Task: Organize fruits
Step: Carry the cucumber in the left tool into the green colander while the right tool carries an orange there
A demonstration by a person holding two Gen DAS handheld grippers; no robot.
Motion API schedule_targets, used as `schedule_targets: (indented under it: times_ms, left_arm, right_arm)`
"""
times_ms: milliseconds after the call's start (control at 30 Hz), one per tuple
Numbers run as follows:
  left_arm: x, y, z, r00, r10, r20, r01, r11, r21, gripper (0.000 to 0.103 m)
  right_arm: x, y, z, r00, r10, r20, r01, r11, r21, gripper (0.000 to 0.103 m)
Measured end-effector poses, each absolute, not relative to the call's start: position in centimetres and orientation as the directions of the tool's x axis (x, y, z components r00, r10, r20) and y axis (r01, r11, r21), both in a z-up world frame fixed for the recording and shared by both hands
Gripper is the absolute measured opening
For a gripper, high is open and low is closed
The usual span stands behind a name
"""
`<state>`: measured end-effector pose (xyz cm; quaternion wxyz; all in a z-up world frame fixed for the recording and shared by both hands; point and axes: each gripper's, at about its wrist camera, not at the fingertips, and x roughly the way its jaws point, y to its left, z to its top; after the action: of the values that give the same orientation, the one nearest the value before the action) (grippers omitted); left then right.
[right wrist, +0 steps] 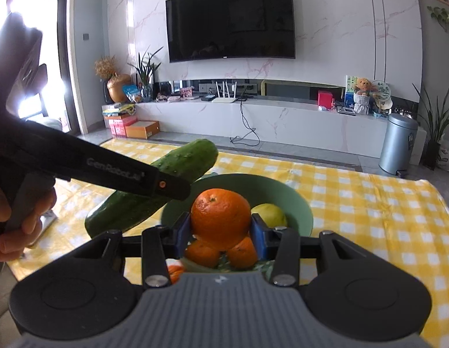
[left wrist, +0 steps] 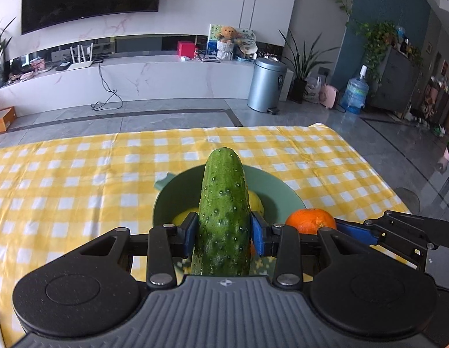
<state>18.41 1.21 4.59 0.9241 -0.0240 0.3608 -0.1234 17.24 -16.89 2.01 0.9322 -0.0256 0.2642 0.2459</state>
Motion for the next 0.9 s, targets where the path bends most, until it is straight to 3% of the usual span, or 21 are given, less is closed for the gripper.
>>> schedule_targets:
  times_ms: [467, 900]
  left_arm:
    - [24.5, 0.0, 0.4, 0.61, -0.236, -0.757, 0.264, 0.961, -0.086, 0.043]
    - [24.6, 0.7, -0.7, 0.594, -0.241, -0.768, 0.272, 0.958, -0.091, 0.043]
  right_arm:
    - [23.6, -16.3, -1.2, 0.659, 0.41, -0.631, -0.459, 0.884, 0.095, 0.041]
    - [25.3, -15.7, -3.4, 0.589, 0.381, -0.713, -0.466, 0.88, 0.086, 0.042]
